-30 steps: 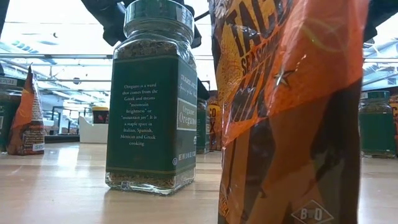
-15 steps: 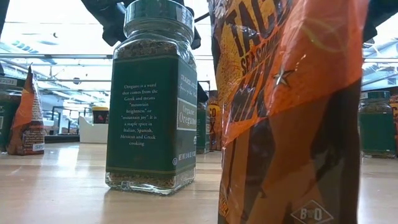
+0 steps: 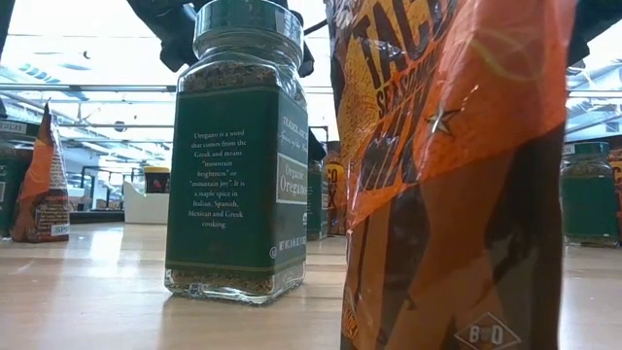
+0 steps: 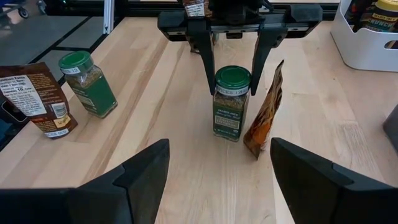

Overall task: Sort spices by type
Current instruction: Put the top center green seasoning bottle into the black bin

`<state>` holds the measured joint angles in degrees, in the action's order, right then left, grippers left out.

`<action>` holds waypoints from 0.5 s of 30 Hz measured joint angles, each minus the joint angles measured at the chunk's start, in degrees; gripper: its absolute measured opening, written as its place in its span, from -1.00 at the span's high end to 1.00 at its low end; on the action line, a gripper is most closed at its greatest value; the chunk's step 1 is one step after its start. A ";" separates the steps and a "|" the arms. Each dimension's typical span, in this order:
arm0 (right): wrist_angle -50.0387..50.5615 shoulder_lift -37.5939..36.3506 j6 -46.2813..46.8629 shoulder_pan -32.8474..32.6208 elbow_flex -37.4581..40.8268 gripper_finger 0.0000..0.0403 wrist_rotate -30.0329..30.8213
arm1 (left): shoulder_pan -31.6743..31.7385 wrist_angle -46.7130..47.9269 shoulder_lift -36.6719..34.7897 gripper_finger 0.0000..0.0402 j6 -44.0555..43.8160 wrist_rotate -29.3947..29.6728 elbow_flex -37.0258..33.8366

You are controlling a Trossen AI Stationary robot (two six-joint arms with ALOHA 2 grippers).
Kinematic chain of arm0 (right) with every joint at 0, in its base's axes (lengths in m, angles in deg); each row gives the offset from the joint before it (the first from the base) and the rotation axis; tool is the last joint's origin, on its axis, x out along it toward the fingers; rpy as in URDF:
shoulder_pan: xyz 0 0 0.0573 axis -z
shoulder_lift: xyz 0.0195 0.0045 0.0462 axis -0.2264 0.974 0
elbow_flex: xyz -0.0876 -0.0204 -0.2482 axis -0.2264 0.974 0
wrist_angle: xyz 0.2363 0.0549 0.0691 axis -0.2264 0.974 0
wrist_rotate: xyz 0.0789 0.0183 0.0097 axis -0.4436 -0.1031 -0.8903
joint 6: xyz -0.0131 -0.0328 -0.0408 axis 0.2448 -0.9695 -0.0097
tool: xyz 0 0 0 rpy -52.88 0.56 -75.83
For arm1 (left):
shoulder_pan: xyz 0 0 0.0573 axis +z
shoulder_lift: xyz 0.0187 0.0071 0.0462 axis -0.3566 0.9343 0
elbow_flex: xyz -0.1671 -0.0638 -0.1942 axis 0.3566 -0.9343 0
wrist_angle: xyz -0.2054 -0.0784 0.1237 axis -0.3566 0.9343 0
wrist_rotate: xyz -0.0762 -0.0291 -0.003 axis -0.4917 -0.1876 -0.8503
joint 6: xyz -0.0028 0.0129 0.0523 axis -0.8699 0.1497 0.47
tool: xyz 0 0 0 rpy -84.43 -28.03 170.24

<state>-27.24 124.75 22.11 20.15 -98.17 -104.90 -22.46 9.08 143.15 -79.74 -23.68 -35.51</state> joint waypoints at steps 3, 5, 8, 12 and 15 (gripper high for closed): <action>0.03 0.00 0.00 0.00 0.00 -0.30 0.01 | -0.02 -0.04 -1.56 -0.07 -0.07 -2.13 0.00; 0.04 0.02 0.00 0.00 0.00 -0.30 0.01 | -0.03 -0.15 -3.12 -0.07 -0.13 -2.76 0.02; 0.04 0.02 0.00 0.00 0.00 -0.30 0.01 | -0.06 -0.01 -5.62 -0.07 -0.13 -2.86 0.02; 0.11 0.02 0.00 0.00 0.02 -0.30 0.00 | 0.02 -0.08 -9.89 -0.07 -0.11 -2.86 0.02; 0.26 0.02 0.00 0.00 0.02 -0.30 0.00 | 0.68 -0.32 -12.67 -0.07 0.06 -1.77 0.49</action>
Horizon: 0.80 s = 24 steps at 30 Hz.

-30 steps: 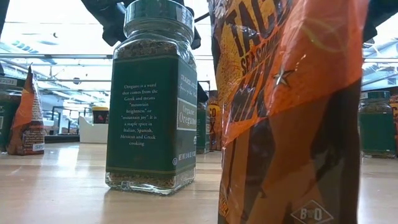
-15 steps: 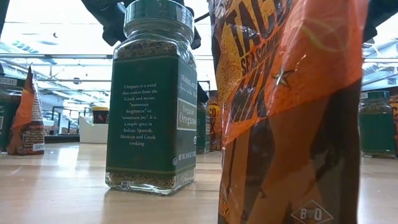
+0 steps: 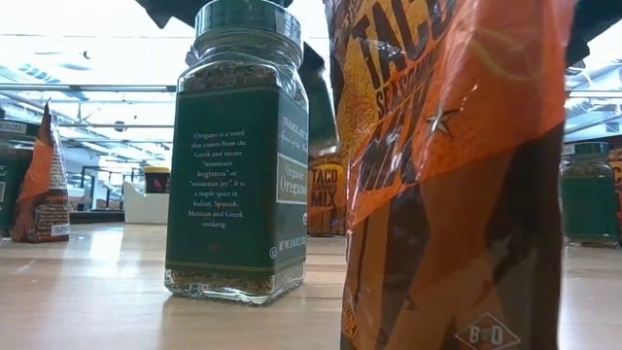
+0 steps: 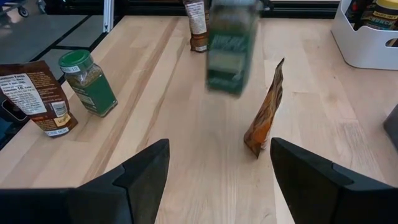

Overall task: Sort spices by type
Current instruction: Put the top center green seasoning bottle into the black bin

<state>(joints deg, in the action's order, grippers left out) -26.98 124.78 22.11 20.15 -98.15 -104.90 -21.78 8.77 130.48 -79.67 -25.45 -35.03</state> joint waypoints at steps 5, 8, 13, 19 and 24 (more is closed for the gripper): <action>-0.02 0.00 0.00 0.00 0.00 -0.30 0.00 | 3.11 0.05 -2.15 -0.07 0.00 1.01 2.71; 0.05 0.00 0.00 0.00 0.00 -0.30 0.02 | 5.41 0.70 -2.34 -0.07 0.14 1.11 5.84; 0.46 0.00 -0.02 0.00 0.02 -0.30 0.00 | 11.29 2.55 -1.96 -0.07 2.83 1.38 10.69; 0.69 0.00 -0.46 0.00 0.02 -0.30 0.01 | 20.30 2.67 0.72 -0.07 2.74 2.30 14.12; 1.07 0.00 -1.39 0.00 0.02 -0.30 0.01 | 27.65 2.72 5.76 -0.07 -1.35 2.57 15.30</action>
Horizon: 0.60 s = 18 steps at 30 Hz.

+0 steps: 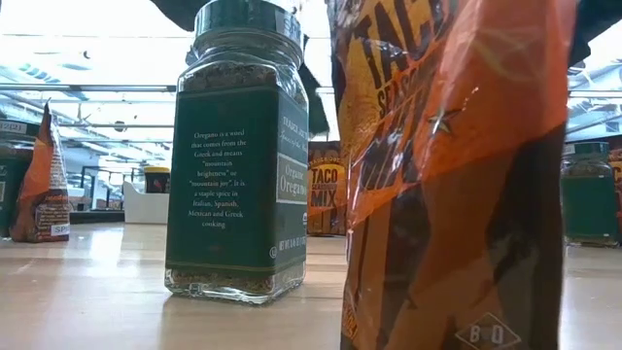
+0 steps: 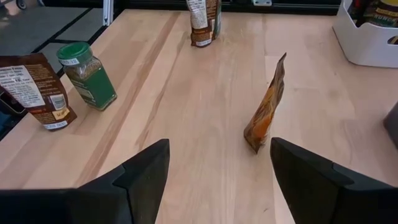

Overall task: Sort spices by type
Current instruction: Put the top center green seasoning bottle into the black bin

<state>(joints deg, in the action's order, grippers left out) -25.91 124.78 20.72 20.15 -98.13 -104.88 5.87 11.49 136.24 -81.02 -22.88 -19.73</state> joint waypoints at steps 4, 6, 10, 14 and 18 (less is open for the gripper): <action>0.15 0.00 -0.44 0.00 0.00 -0.30 0.01 | 3.68 -2.04 5.08 -0.07 -0.69 -0.57 0.23; 0.20 0.00 -0.55 0.00 0.00 -0.30 0.01 | 4.87 -4.21 7.21 -0.07 -1.53 -1.08 0.23; 0.20 0.00 -0.65 0.00 0.00 -0.30 0.01 | 6.45 -6.20 9.79 -0.07 -1.62 -2.68 0.26; 0.20 0.00 -0.98 0.00 0.00 -0.30 0.01 | 7.54 -6.15 10.93 -0.07 -1.28 -3.16 0.26; 0.13 0.00 -1.61 0.00 0.00 -0.30 0.01 | 8.19 -6.25 11.96 -0.07 -1.19 -5.32 0.26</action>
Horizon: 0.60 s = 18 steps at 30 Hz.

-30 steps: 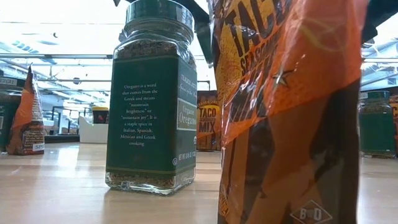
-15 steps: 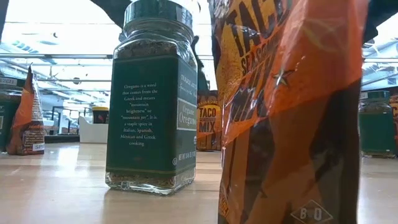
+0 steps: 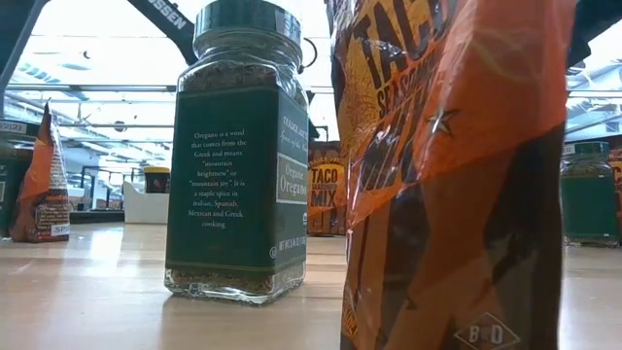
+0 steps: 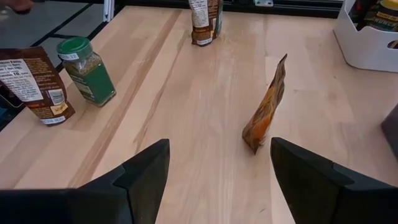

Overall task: Sort spices by type
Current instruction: Put the top center green seasoning bottle into the black bin

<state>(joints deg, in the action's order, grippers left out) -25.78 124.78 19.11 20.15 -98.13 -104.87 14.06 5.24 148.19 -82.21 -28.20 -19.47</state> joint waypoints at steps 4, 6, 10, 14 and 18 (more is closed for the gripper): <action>-0.40 0.00 -0.03 0.00 0.00 -0.30 0.00 | 0.23 1.26 1.69 -0.07 1.24 -0.56 1.14; -0.72 0.00 -0.03 0.00 0.00 -0.30 0.02 | 0.20 1.97 2.59 -0.07 1.47 -1.40 2.52; -1.71 0.48 -0.03 0.00 0.00 -0.30 0.04 | 0.20 4.16 4.60 -0.07 2.81 -1.89 4.94; -1.86 2.01 0.00 0.00 0.00 -0.30 0.04 | 0.29 6.30 6.02 -0.07 4.51 -0.90 6.60; -1.99 4.26 0.05 0.00 0.00 -0.30 0.94 | 0.79 6.81 7.08 -0.07 4.60 -0.40 6.67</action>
<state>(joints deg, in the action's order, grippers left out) -27.76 129.04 19.16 20.15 -98.13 -103.94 14.85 12.04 155.27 -77.61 -28.60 -12.80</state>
